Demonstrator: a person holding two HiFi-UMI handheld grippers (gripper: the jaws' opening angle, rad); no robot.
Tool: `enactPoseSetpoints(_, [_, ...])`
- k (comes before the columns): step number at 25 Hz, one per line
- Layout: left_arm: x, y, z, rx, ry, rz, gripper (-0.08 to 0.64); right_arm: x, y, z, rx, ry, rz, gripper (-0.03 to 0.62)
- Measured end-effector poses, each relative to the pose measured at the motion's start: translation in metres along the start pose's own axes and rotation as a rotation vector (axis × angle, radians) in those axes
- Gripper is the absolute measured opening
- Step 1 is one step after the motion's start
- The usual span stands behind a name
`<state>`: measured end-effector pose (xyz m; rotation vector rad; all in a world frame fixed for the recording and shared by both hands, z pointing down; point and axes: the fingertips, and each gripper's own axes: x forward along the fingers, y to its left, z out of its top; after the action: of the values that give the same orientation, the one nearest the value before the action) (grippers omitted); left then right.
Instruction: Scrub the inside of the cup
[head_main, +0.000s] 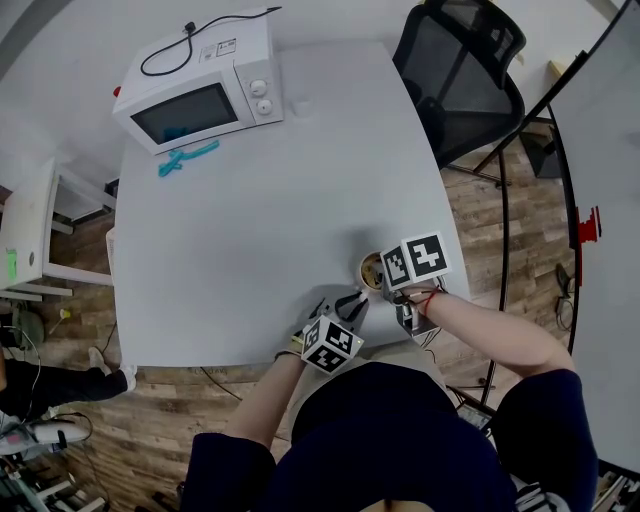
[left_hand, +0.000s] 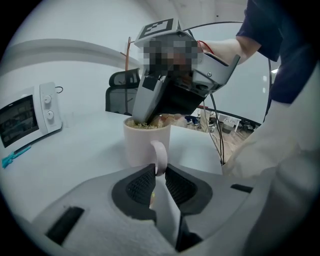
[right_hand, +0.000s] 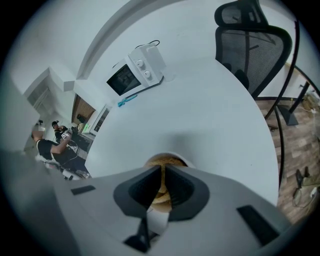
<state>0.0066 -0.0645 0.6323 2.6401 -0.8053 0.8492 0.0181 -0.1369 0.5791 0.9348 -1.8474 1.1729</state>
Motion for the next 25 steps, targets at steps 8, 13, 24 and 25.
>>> enactPoseSetpoints(8, [0.004, -0.001, 0.001, -0.034, -0.003, -0.028, 0.073, -0.002, -0.001, 0.002, 0.001, -0.018, -0.001, 0.035])
enactPoseSetpoints(13, [0.005, -0.002, 0.002, -0.052, 0.002, -0.027, 0.075, -0.002, -0.001, 0.003, -0.139, 0.007, 0.001, 0.035])
enactPoseSetpoints(24, [-0.029, 0.007, 0.009, -0.149, -0.003, -0.074, 0.207, -0.002, 0.004, 0.001, -0.451, 0.107, 0.080, 0.035])
enactPoseSetpoints(25, [-0.034, 0.014, 0.012, -0.145, -0.001, -0.069, 0.220, -0.002, 0.005, 0.001, -0.477, 0.114, 0.087, 0.035])
